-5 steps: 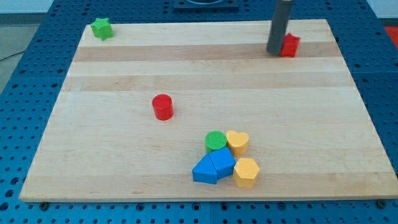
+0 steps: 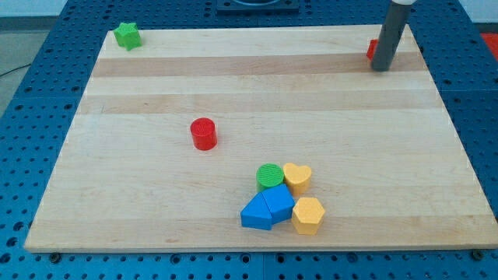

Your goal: Push the red star to the top right

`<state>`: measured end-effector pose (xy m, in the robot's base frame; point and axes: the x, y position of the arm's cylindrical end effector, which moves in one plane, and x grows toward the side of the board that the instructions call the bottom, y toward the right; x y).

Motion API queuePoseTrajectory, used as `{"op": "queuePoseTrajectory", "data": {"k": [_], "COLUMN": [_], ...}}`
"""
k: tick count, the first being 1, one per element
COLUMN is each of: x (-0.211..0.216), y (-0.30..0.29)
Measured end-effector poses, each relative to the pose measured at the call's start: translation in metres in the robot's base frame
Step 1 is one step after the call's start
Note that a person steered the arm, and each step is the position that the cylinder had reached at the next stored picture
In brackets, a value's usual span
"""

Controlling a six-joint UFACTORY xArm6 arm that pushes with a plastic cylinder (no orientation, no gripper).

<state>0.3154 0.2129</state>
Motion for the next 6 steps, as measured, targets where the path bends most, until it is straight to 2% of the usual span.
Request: {"op": "queuePoseTrajectory", "data": {"k": [1,3,5,6], "x": [0.004,-0.032,-0.05,-0.034], "y": [0.013,0.01,0.009,0.009]}}
